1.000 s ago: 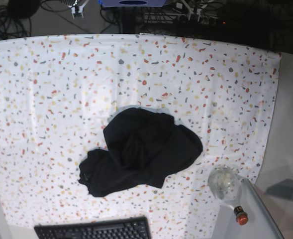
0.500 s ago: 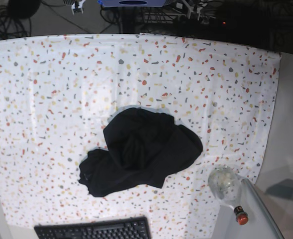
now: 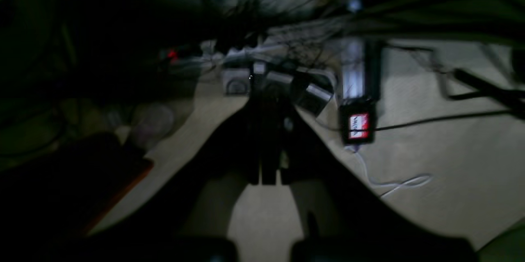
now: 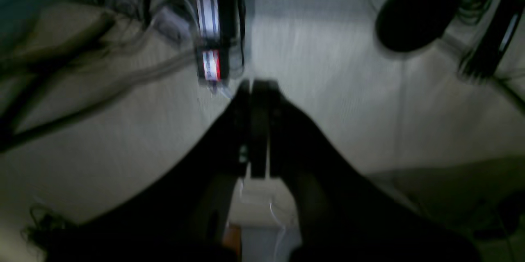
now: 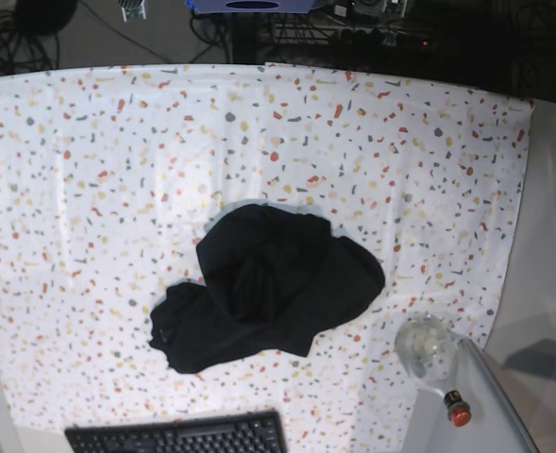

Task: Layout the t-shirt on the table in an organized manner, then fold the t-shirt properly

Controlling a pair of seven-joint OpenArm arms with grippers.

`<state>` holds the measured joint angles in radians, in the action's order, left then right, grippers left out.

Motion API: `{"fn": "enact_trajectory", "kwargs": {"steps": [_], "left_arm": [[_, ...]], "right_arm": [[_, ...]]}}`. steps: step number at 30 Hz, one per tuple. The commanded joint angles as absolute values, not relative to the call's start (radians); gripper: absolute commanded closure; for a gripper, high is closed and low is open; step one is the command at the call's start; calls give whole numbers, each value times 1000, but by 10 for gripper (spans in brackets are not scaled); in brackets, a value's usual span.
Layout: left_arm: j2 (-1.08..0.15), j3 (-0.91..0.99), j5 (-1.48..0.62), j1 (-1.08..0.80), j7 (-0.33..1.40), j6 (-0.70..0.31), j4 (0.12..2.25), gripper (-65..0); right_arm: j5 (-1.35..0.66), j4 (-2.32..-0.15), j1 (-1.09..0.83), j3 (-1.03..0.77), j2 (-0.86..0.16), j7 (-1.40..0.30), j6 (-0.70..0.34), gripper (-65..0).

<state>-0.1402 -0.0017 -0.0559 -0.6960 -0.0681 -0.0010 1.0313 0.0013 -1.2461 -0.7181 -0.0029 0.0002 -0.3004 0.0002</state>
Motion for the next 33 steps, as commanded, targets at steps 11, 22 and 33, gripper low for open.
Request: {"fn": "enact_trajectory", "kwargs": {"steps": [11, 22, 33], "left_arm": [[-328, 2, -323, -960, -82, 5, 1636, 0], [-357, 1, -417, -806, -58, 10, 1785, 0], [-309, 54, -544, -453, 371, 10, 1712, 0]], "right_arm": [[1, -1911, -895, 1, -1, -542, -4, 0], [-1, -2025, -527, 4, -1, -765, -8, 0], [-2, -1851, 25, 2, 4, -951, -183, -170]]}}
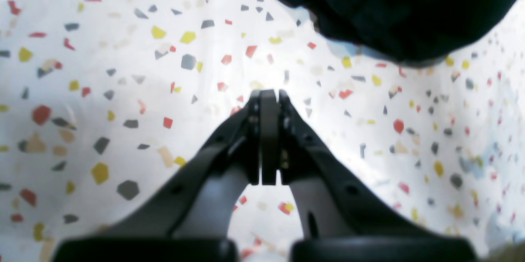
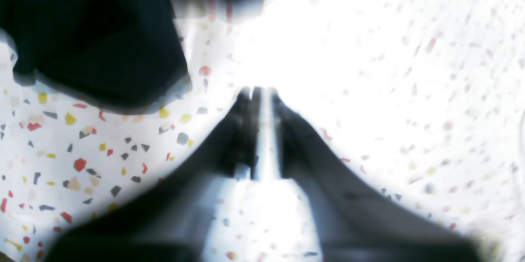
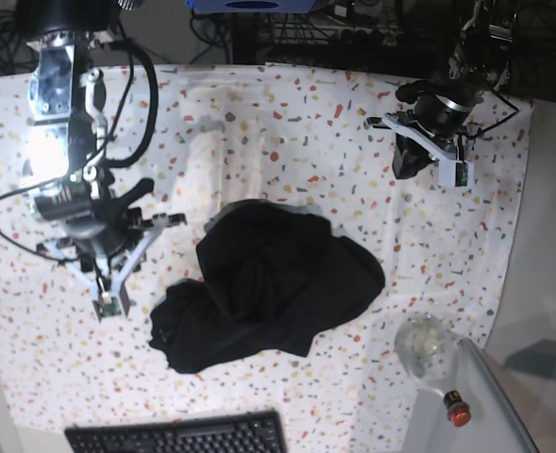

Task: Layout the t-shirt on the table in an organized manner, then fold the t-shirt properly
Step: 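Reach both grippers toward the crumpled black t-shirt and grasp its edges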

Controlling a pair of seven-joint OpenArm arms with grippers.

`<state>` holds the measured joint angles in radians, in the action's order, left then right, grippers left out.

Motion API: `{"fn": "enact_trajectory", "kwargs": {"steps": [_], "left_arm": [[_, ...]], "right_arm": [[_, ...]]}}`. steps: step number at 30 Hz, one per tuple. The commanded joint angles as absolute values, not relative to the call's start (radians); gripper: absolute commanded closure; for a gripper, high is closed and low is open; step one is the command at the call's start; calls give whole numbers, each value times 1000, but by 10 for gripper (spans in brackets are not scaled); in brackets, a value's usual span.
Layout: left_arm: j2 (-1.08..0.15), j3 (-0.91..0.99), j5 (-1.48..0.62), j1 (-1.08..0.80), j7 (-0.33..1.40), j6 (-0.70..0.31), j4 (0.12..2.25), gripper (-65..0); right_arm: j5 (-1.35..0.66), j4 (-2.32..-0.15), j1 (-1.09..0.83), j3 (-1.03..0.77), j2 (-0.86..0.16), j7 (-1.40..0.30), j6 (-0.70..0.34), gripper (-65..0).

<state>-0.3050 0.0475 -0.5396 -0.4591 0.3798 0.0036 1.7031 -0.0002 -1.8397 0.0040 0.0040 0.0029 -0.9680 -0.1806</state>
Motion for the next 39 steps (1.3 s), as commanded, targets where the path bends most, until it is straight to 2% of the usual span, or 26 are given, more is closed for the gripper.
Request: {"fn": "enact_trajectory", "kwargs": {"steps": [1, 3, 4, 6, 7, 10, 11, 12, 14, 17, 23, 26, 31, 36, 39], "left_arm": [[-298, 64, -547, -429, 372, 10, 1696, 0], [-277, 65, -550, -375, 372, 10, 1664, 0], [-265, 62, -552, -351, 372, 10, 1655, 0], [-226, 42, -549, -295, 372, 10, 1639, 0], [-209, 27, -549, -263, 372, 10, 1636, -28], [-180, -33, -549, -174, 369, 10, 1609, -242], [-168, -64, -549, -131, 366, 10, 1584, -293], [-153, -91, -549, -88, 366, 10, 1554, -314], [-113, -147, -549, 5, 366, 10, 1466, -301], [-48, -219, -547, 130, 366, 10, 1268, -239], [-42, -329, -547, 226, 364, 10, 952, -2], [-125, -332, -547, 171, 346, 10, 921, 0], [-266, -332, -549, 42, 240, 10, 1079, -20], [-329, -332, -552, 10, 240, 10, 1193, -21], [-349, -331, -553, -10, 242, 10, 1273, -18]], "right_arm": [[-2, -1811, 70, 2, 4, -951, -196, -243], [-2, -1712, 150, 1, 4, -944, -226, -363], [-2, -1659, 180, -1, 4, -926, -240, -392], [-1, -1554, 231, -1, 2, -860, -266, -393], [-1, -1497, 254, -1, 1, -814, -271, -387], [2, -1339, 318, -1, -1, -688, -272, -386], [4, -1267, 352, -1, -2, -642, -272, -386], [4, -1191, 386, -1, -2, -608, -272, -384], [4, -1046, 452, -2, -2, -555, -272, -383], [1, -911, 507, -4, -16, -504, -272, -383], [4, -932, 472, 2, -22, -493, -272, -383], [4, -992, 415, 2, -24, -493, -272, -383], [4, -1155, 326, 2, -35, -493, -272, -383], [1, -1228, 309, 2, -25, -498, -272, -383], [-1, -1233, 328, 4, 21, -561, -275, -383]]}}
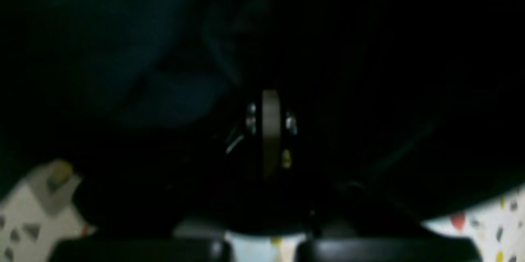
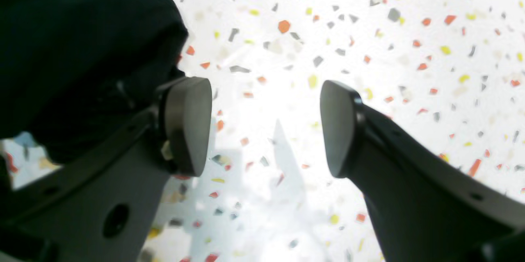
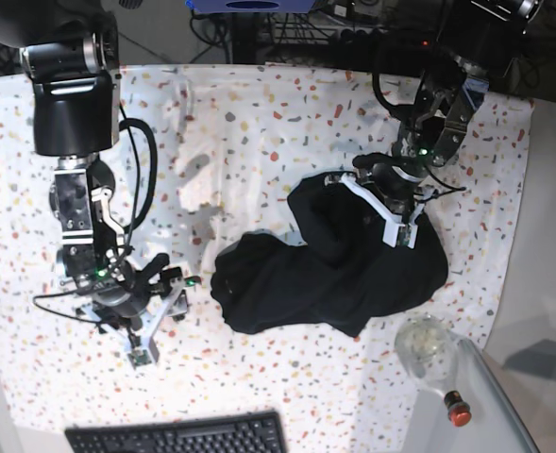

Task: Layout the t-shirt on the table in an organized manner, then fold the t-shirt properly
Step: 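Reach both grippers toward the crumpled black t-shirt and grasp its edges, then drag the grasped shirt edge with the right gripper away from the pile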

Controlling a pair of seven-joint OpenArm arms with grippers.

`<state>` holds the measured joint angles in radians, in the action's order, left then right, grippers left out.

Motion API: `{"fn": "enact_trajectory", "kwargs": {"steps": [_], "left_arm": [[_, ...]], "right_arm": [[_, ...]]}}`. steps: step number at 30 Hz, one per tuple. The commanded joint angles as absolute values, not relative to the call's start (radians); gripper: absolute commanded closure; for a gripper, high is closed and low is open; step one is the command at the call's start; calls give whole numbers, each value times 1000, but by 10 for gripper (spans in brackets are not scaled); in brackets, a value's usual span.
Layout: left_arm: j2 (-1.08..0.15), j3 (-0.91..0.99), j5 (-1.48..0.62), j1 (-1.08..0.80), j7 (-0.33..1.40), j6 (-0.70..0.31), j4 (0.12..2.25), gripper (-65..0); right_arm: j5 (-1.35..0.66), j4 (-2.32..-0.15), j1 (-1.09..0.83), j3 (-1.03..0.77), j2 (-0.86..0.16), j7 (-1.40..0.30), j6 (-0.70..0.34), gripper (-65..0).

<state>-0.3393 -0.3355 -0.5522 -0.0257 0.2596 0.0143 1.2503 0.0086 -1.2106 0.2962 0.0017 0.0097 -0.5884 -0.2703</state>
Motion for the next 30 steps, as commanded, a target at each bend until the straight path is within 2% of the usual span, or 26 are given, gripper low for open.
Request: {"fn": "enact_trajectory", "kwargs": {"steps": [1, 5, 8, 11, 14, 19, 26, 28, 30], "left_arm": [[-352, -329, -553, -22, 242, 10, 1294, -18], [-348, -240, -553, -93, 242, 10, 1425, -18], [-332, -139, -553, -179, 242, 10, 1543, -18], [-329, -48, -553, -266, 242, 10, 1618, -18], [-329, 15, -553, -341, 242, 10, 1638, -18], [-329, 65, -552, -430, 242, 10, 1641, -18], [-328, 101, -552, -486, 240, 10, 1636, -18], [-328, 101, -552, -486, 240, 10, 1632, -18], [-328, 101, -550, -486, 240, 10, 1632, -18]], "right_arm": [[-2, -1233, 338, 4, 36, -579, -275, -383], [-2, -1168, 407, 2, 105, -607, -275, -387], [-8, -1004, 498, -1, 128, -599, -275, -389], [-111, -825, 585, -5, 127, -568, -274, -387], [-197, -657, 650, 2, 122, -490, -271, -387], [-196, -472, 704, 1, 133, -395, -271, -387], [-197, -424, 699, -1, 142, -361, -274, -381], [-197, -427, 687, -1, 142, -361, -275, -350], [-199, -429, 682, -1, 142, -361, -278, -227]]}}
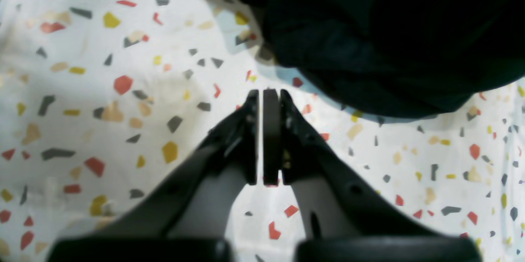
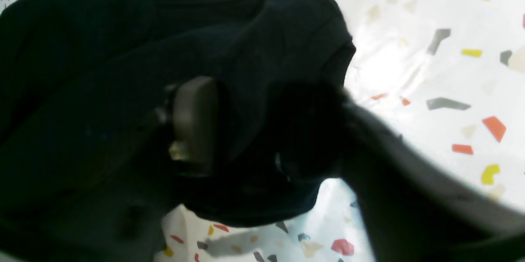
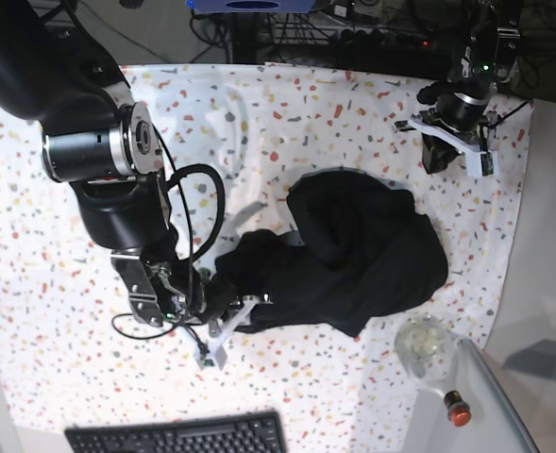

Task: Layout the t-shirt on the table in an organized manner, then fold the t-shirt properly
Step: 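Drag the grasped shirt edge with the right gripper away from the pile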

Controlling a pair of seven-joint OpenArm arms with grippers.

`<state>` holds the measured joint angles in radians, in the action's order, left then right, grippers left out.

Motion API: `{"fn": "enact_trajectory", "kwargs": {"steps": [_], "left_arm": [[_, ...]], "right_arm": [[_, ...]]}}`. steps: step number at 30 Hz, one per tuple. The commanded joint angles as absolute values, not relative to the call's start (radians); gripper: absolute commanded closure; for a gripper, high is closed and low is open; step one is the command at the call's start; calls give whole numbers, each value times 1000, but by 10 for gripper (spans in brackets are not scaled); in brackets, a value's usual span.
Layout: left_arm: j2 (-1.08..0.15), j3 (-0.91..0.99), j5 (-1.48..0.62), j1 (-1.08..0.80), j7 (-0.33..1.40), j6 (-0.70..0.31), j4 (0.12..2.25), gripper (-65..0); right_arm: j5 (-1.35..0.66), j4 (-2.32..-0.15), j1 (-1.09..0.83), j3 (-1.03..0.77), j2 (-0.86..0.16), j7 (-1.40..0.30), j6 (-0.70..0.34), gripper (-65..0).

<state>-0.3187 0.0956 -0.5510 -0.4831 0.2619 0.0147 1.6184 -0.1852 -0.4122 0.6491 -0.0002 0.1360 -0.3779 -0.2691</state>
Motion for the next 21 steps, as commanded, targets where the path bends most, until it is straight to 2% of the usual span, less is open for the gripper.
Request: {"fn": "enact_trajectory", "kwargs": {"steps": [1, 2, 3, 6, 8, 12, 16, 18, 21], "left_arm": [[-328, 101, -550, -484, 240, 10, 1632, -18], [-328, 101, -550, -483, 240, 10, 1632, -18], [-328, 101, -550, -479, 240, 10, 1632, -16], [-329, 101, -549, -478, 240, 10, 1620, -13], [-331, 102, -549, -475, 239, 10, 1601, -13], [-332, 102, -549, -475, 239, 10, 1577, -10], [-332, 102, -549, -475, 239, 10, 1546, -10], [-334, 102, -549, -475, 239, 10, 1546, -10], [-334, 101, -547, -475, 240, 10, 1555, -10]], "right_arm": [[-199, -430, 682, -2, 142, -361, -282, -134], [-200, -430, 682, -5, 142, -361, -292, -39], [-202, -430, 682, -7, 142, -366, -314, 0], [-288, -467, 676, -5, 133, -444, -367, 0], [-363, -568, 634, -5, 97, -536, -386, 0], [-478, -920, 503, -4, 45, -688, -381, 0], [-486, -1300, 371, -4, 18, -817, -378, 0], [-484, -1454, 321, -15, -1, -849, -351, 0], [-484, -1572, 271, -81, -24, -863, -243, 0]]}}
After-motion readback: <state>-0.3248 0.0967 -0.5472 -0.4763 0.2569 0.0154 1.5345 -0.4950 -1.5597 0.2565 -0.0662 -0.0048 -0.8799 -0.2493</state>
